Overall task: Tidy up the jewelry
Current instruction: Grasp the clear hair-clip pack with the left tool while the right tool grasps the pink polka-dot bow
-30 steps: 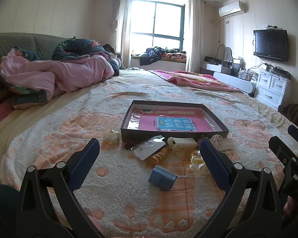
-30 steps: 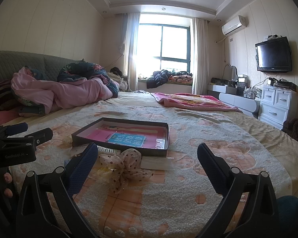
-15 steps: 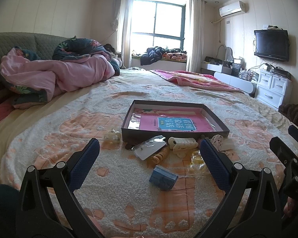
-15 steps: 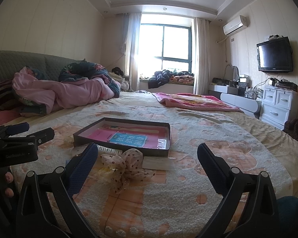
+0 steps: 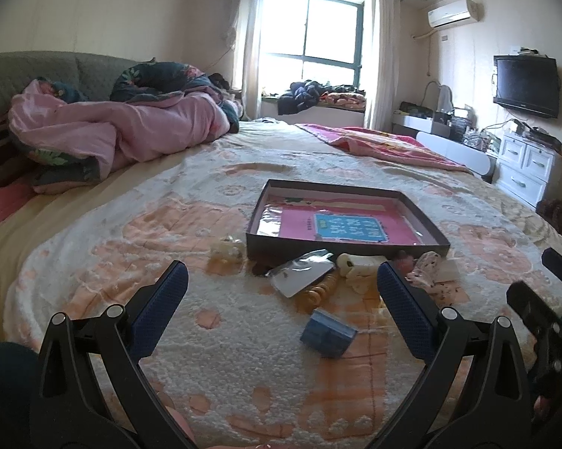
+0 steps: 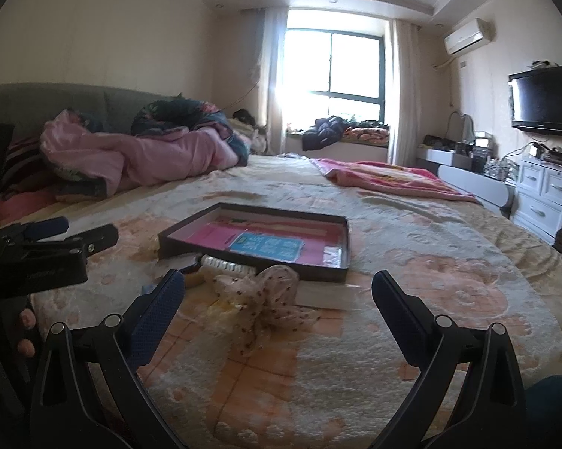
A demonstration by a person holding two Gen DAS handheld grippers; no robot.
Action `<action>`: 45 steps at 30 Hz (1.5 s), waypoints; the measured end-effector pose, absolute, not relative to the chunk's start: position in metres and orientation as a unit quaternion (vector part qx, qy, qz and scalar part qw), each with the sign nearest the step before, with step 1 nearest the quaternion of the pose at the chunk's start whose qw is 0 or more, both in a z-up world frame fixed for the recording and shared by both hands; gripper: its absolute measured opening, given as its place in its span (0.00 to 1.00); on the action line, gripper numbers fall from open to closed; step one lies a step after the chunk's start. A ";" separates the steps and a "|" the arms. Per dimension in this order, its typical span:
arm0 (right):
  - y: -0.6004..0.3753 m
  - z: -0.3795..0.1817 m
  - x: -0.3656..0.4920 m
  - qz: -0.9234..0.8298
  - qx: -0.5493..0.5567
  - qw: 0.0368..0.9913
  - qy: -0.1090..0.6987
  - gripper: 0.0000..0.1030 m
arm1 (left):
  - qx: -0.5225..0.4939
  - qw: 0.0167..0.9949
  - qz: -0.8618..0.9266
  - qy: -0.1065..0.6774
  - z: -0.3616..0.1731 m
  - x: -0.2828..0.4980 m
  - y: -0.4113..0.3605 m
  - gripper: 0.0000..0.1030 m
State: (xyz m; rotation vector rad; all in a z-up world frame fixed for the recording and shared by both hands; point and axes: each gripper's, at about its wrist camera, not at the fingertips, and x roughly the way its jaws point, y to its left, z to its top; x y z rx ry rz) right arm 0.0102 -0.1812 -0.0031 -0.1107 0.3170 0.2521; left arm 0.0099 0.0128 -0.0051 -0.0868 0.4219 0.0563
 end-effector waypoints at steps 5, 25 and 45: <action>-0.172 -0.006 0.020 0.147 -0.063 0.972 0.172 0.94 | -0.053 0.974 0.039 0.218 -0.009 0.015 0.023 0.90; -0.150 -0.032 0.087 0.186 -0.077 0.940 0.276 0.94 | -0.088 0.951 0.088 0.284 -0.027 0.060 0.070 0.90; -0.151 -0.053 0.131 0.199 -0.066 0.919 0.333 0.62 | -0.075 0.915 0.056 0.391 -0.062 0.145 0.094 0.89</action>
